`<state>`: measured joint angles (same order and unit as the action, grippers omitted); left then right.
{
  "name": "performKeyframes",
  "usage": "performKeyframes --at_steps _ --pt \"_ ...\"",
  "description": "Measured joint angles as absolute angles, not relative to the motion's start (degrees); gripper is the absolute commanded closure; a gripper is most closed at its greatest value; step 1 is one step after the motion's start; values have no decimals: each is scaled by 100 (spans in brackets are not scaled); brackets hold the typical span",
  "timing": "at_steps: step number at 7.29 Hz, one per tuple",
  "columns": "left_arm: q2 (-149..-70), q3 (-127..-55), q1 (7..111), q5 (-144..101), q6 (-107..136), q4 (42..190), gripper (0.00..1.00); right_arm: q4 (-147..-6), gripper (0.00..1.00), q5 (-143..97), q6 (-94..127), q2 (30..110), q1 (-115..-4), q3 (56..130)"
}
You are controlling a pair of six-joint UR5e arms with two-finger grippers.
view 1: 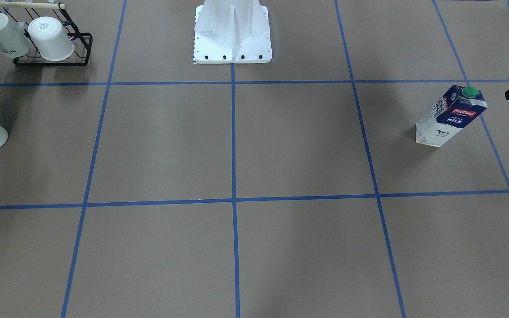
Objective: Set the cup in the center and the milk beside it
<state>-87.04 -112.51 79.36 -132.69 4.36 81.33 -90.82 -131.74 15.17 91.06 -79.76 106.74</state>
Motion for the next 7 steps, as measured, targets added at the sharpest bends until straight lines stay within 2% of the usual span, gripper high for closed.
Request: performKeyframes --at_steps 7 --pt "-8695 -11234 7934 -13263 448 8161 2 -9071 0 -13272 1510 9337 -7770 10711"
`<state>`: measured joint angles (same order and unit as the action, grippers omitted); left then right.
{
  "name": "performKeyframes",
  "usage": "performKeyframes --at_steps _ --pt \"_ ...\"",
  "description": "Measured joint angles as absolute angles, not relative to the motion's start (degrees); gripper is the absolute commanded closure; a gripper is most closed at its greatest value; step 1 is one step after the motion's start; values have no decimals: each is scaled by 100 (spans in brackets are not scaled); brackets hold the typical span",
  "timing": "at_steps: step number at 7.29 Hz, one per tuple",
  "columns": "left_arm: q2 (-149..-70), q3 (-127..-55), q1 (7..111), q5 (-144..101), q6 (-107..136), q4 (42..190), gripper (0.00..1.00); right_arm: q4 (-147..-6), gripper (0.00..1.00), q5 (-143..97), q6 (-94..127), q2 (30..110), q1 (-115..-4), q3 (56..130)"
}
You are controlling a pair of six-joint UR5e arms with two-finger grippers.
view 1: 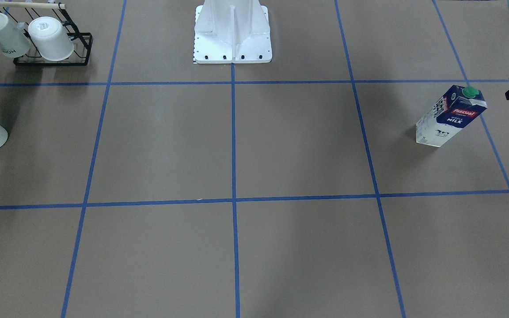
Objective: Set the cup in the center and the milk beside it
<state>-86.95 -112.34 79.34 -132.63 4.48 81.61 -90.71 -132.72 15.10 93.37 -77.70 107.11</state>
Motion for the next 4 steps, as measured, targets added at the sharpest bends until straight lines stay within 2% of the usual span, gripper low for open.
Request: performKeyframes --at_steps 4 --pt "-8703 -11225 7928 -13263 450 8169 2 -8105 0 -13323 1471 10039 -7639 10559"
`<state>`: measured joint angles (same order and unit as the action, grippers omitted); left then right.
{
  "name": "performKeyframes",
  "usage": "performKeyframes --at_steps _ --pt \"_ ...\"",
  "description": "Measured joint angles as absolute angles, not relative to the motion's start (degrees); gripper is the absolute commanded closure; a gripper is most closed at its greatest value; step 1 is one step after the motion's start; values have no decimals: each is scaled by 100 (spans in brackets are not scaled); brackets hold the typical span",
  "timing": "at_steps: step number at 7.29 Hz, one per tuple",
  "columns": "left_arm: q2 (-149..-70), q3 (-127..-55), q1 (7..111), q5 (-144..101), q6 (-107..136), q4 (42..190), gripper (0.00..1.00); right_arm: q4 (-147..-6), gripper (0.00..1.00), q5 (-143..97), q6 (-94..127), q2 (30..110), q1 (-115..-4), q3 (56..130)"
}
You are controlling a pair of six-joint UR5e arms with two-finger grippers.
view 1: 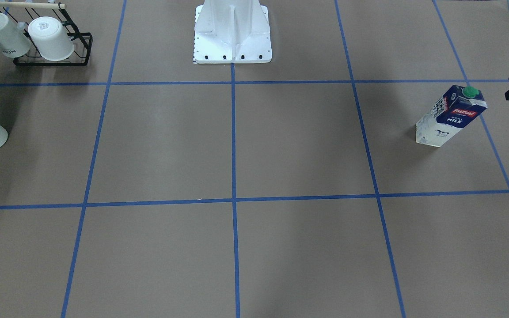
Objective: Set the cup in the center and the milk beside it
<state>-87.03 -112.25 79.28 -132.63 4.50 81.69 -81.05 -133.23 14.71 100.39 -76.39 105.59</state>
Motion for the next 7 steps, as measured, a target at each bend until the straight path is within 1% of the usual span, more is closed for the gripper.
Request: performKeyframes --at_steps 2,5,6,7 --pt "-8704 -11212 7928 -13262 456 8170 2 -7309 0 -13139 1493 10450 -7429 10420" --pt "-8709 -11190 7928 -13263 457 8169 2 -7047 0 -13072 1521 10457 -7147 10168" --pt "-8709 -11191 7928 -13263 457 8167 2 -7042 1 -13066 1524 10406 -7050 10127" --pt "-8710 -11191 7928 -13263 457 8167 2 -7039 6 -13062 1523 10364 -6978 10060"
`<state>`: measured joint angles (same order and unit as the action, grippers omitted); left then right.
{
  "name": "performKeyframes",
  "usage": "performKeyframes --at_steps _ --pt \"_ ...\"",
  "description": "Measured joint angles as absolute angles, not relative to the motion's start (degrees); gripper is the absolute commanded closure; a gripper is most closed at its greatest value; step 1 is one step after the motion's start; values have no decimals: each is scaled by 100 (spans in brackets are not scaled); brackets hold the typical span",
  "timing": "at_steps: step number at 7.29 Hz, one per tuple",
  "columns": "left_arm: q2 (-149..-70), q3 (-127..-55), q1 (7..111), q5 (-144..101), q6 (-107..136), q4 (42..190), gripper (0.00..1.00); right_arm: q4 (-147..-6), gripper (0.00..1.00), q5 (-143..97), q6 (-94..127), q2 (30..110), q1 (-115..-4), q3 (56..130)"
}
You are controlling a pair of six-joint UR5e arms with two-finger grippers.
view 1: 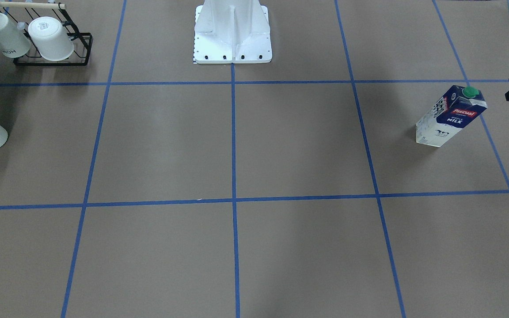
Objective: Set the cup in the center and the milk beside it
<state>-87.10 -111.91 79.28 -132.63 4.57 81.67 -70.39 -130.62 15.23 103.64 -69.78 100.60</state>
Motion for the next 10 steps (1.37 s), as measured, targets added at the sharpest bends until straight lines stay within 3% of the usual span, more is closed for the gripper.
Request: performKeyframes --at_steps 1,2,3,4,5,10 --pt "-8710 -11188 7928 -13261 457 8169 2 -7035 22 -13061 1519 10337 -6936 9985" --pt "-8710 -11186 7928 -13257 457 8169 2 -7033 44 -13061 1517 10325 -6916 9947" --pt "-8710 -11186 7928 -13257 457 8171 2 -7033 74 -13053 1519 10322 -6908 9931" --pt "-8710 -11190 7928 -13260 457 8173 2 -7037 92 -13038 1520 10317 -6904 9927" --pt "-8710 -11193 7928 -13262 457 8172 2 -7039 100 -13032 1520 10313 -6901 9922" --pt "-8713 -11190 7928 -13258 457 8166 2 -7066 100 -13104 1527 10259 -6972 10186"
